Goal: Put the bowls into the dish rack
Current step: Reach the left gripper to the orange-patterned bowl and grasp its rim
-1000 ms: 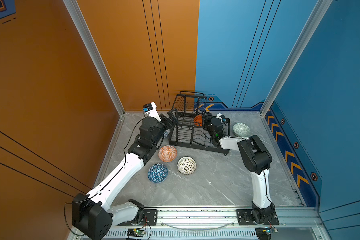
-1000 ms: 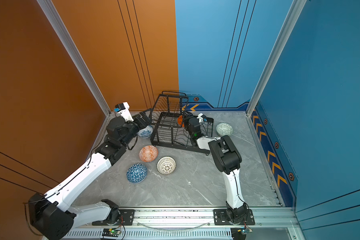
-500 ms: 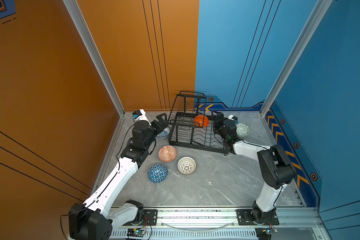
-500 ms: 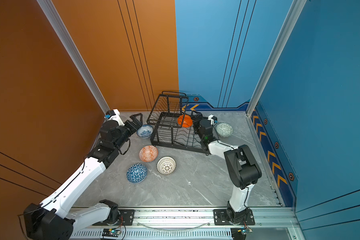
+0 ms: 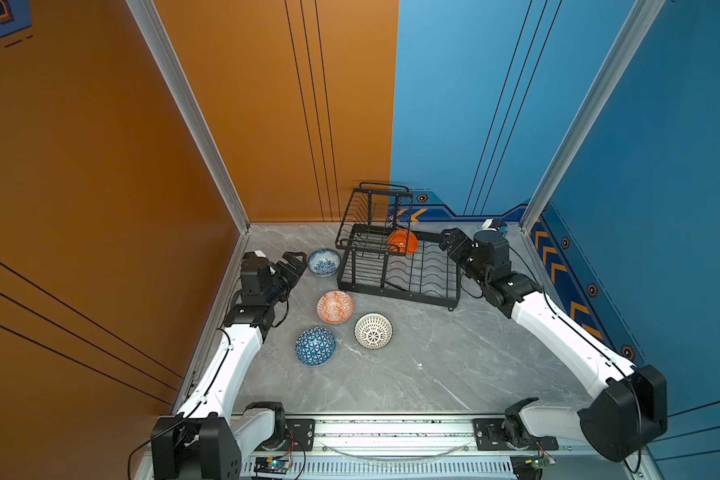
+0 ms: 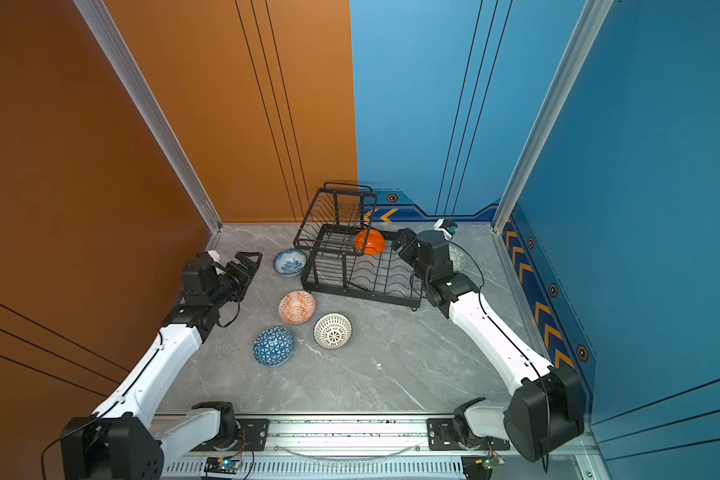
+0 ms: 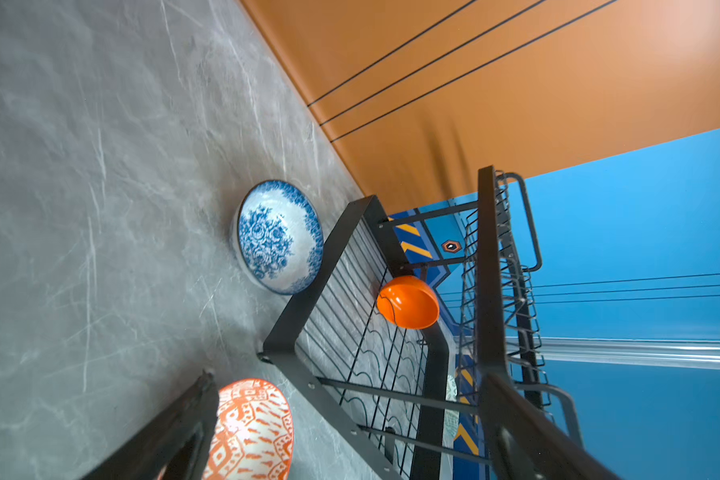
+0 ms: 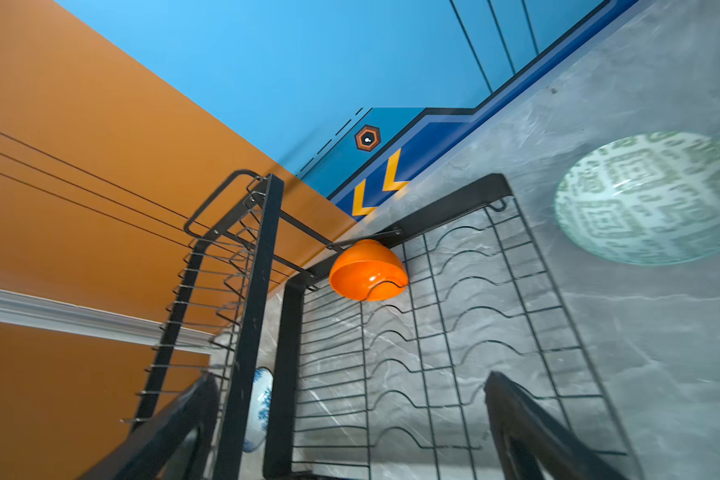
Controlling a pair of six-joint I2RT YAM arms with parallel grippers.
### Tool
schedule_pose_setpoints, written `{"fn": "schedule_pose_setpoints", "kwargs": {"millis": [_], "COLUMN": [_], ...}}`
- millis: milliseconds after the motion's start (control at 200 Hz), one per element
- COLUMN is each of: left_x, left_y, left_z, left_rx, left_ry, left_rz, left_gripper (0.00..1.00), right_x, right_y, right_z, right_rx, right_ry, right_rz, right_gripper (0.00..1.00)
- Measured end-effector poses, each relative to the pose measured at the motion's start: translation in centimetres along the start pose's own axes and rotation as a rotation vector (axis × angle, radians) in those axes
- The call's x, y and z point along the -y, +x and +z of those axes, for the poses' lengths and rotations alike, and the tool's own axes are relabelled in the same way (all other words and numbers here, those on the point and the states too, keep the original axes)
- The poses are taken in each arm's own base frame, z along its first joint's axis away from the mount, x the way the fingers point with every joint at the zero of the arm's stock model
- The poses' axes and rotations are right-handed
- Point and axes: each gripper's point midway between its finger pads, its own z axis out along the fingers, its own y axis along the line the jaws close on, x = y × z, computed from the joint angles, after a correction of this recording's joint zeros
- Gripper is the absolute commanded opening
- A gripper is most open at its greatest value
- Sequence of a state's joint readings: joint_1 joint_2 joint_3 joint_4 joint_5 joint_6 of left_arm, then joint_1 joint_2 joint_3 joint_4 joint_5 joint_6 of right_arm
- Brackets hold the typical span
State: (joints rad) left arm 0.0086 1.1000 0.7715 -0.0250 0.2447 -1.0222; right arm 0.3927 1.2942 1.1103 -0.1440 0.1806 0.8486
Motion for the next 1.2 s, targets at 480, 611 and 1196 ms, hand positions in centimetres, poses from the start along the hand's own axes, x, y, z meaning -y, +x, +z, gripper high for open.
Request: {"fn": "schedule_pose_setpoints", "kwargs": {"millis": [480,611,1196], "left_x": [-5.7,-7.4,-11.2], "left_y": [7.9,9.1,11.5], "left_z": [-0.3,-0.1,1.0], "left_rx": [-0.305,-0.384,-0.514], "left_ry": [-0.182,-0.268,-0.485], "left_rz": [0.113,0.183,0.430], "left_gripper": [0.99,1.00,0.98], "right_x": [0.6,1.1,1.9], "right_y": [4.9,5.9,8.1], "right_z": [-7.3,-7.9,-6.6], "right_rx": [-0.127,-0.152,-0.217], "right_ry": [0.069,0.061,0.067], "right_rz": [-0.501,-0.544,-0.597], "right_gripper": [1.00,1.00,1.00]}}
